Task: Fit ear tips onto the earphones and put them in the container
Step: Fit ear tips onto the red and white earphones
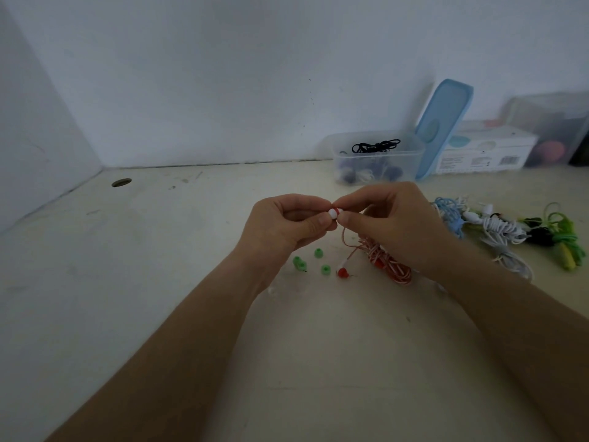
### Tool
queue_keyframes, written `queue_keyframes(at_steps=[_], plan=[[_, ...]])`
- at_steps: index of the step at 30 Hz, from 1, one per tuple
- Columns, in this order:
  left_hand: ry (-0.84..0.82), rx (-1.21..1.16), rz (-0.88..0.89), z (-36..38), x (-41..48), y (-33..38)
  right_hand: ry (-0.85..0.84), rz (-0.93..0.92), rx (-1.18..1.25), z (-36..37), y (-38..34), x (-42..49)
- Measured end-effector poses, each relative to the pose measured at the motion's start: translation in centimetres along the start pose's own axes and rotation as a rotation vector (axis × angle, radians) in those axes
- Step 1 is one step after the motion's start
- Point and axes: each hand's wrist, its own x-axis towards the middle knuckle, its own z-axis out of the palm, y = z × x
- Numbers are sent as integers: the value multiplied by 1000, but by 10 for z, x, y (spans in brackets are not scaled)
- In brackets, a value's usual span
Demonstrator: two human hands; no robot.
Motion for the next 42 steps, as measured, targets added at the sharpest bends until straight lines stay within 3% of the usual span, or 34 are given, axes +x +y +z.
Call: queue_keyframes(at_steps=[7, 16, 37, 42], plan=[[-38, -25, -22, -1, 0, 3, -30, -12, 28, -5, 0, 2], [-15, 16, -16, -1, -1, 1, 13, -45, -132, -1, -1, 1], [-36, -62, -13, -1, 0, 3, 11, -37, -29, -2, -1, 3], [-23, 124, 19, -8, -1, 11, -7, 7, -57, -2, 2, 4]])
